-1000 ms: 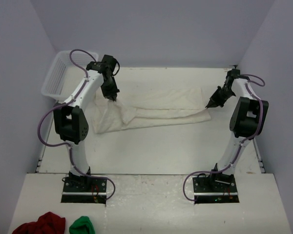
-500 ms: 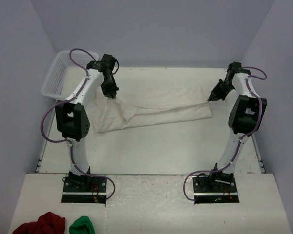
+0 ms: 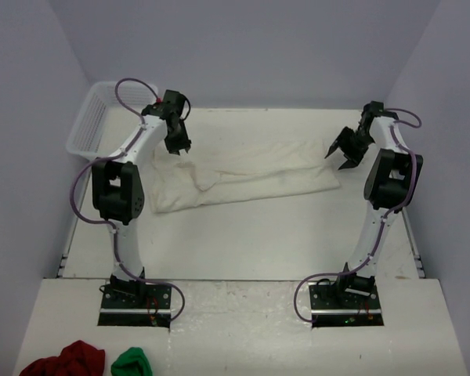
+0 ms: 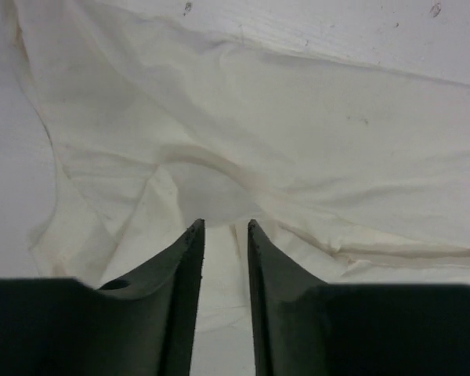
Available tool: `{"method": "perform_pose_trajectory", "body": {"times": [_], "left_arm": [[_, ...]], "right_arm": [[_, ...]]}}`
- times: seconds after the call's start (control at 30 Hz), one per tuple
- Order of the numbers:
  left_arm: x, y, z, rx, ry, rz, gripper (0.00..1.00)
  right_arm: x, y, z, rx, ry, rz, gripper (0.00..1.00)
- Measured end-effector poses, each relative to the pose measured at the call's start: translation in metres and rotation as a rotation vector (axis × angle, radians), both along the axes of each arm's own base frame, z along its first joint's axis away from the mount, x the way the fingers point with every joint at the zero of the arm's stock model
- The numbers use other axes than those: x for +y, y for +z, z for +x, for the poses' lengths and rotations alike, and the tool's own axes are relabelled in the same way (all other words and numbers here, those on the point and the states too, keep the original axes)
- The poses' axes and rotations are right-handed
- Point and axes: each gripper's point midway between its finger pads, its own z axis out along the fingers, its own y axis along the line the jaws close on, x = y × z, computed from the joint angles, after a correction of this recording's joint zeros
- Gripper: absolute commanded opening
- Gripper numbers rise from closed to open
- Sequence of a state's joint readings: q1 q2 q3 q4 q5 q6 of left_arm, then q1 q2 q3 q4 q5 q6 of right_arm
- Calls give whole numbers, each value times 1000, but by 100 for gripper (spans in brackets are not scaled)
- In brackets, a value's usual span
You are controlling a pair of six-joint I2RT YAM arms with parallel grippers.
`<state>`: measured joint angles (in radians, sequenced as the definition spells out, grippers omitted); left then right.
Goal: Fold and stack the t-shirts
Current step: Fold the other side of the tshirt into a rectangle
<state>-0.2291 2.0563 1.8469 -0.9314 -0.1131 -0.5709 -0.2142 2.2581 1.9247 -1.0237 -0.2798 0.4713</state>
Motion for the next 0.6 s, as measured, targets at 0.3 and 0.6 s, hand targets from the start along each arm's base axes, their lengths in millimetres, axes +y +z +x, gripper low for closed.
{"method": "perform_pose_trajectory", "body": {"times": [0.3, 0.6], "left_arm": [[-2, -18, 17, -101, -36, -1, 61], [-10, 103, -23, -372, -50, -33, 55]], "right_arm": [[7, 6, -3, -18, 43, -14, 84], [73, 76, -18, -163, 187, -51, 84]]}}
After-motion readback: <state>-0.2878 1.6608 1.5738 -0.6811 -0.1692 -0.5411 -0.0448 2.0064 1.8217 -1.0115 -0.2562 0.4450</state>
